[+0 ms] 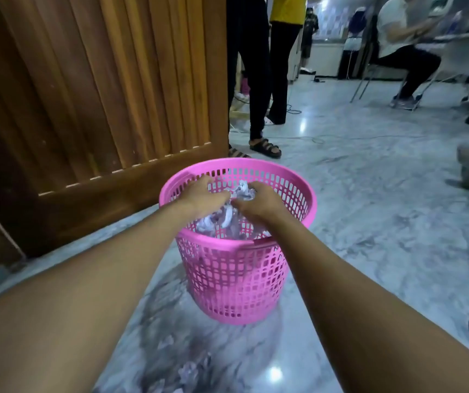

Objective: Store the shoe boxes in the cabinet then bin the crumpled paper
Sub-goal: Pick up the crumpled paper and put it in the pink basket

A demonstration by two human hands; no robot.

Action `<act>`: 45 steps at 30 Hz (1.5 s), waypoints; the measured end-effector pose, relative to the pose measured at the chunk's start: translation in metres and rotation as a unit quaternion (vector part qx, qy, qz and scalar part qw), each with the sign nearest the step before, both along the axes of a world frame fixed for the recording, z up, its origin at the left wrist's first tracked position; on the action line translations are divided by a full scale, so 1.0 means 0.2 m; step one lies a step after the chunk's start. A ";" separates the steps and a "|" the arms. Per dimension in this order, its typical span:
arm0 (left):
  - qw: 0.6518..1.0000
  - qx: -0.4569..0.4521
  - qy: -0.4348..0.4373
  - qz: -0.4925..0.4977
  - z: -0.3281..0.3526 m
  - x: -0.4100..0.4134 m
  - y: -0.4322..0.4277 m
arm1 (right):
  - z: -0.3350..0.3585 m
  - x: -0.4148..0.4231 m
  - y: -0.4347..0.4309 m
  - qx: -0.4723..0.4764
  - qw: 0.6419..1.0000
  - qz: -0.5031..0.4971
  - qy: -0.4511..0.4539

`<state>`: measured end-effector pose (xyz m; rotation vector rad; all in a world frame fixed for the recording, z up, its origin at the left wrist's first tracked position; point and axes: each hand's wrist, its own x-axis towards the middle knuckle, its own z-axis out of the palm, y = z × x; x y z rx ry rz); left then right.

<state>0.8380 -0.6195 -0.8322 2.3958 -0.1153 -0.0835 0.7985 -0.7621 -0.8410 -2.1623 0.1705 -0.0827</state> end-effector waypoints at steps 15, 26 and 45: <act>0.897 -0.300 0.054 0.321 -0.11 -0.28 0.44 | 0.11 -0.30 0.30 -0.231 0.908 0.344 0.058; 0.828 -0.389 -0.004 0.403 -0.18 -0.61 0.81 | -0.11 -0.47 0.56 -0.382 0.864 0.251 -0.212; 0.999 -0.024 0.022 0.018 -0.72 -1.49 0.85 | -0.99 -1.66 0.63 -0.193 0.973 0.018 -0.123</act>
